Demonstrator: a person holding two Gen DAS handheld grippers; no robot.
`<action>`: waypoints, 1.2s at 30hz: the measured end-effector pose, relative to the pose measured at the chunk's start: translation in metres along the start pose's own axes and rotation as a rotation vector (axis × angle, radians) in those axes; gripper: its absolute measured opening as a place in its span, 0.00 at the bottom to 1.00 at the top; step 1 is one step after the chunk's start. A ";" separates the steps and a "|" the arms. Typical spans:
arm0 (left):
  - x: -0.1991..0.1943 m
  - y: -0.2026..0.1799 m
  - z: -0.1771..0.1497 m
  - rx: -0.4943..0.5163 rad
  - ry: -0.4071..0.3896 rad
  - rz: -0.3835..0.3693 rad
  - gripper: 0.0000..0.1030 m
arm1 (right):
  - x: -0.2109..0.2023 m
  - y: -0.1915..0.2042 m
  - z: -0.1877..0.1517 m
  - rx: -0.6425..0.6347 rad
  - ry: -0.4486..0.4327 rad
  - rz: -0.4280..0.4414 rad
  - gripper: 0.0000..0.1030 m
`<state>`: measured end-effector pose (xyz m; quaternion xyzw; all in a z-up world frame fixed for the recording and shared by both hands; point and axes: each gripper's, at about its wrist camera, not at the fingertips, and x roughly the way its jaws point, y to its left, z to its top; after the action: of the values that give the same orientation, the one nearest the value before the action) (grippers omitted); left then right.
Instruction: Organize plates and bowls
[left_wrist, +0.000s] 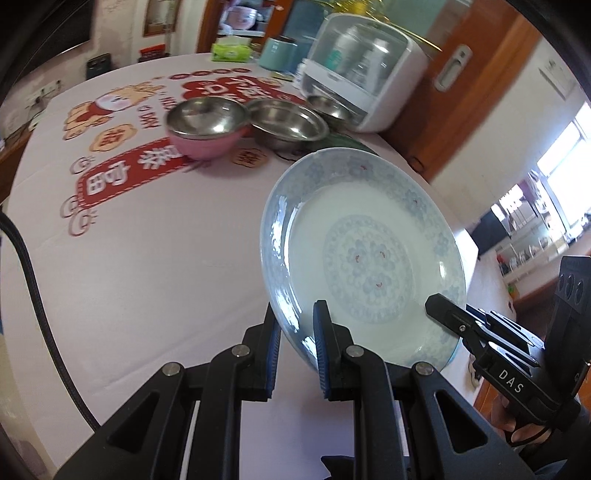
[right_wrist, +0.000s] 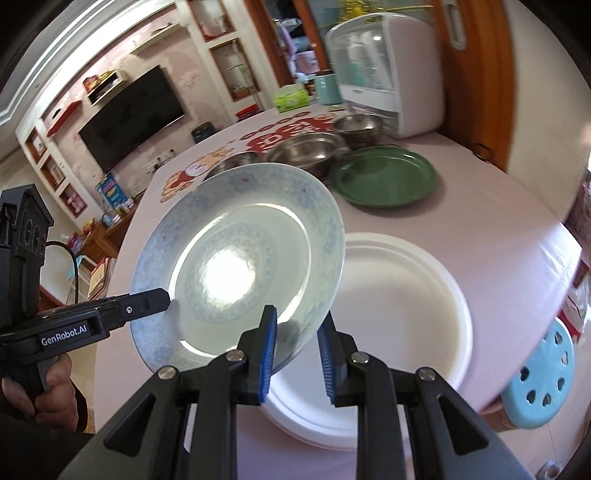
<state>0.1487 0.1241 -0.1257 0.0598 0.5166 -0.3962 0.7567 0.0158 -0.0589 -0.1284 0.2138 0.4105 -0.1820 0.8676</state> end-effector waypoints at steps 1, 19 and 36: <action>0.004 -0.005 0.000 0.010 0.010 -0.004 0.15 | -0.002 -0.006 -0.002 0.011 0.000 -0.008 0.21; 0.075 -0.061 -0.008 0.051 0.191 -0.001 0.18 | 0.002 -0.073 -0.021 0.099 0.108 -0.073 0.21; 0.103 -0.059 -0.018 -0.052 0.268 0.074 0.18 | 0.035 -0.090 -0.010 0.046 0.233 -0.028 0.21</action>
<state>0.1123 0.0371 -0.2005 0.1116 0.6208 -0.3427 0.6963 -0.0138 -0.1347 -0.1813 0.2478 0.5073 -0.1773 0.8061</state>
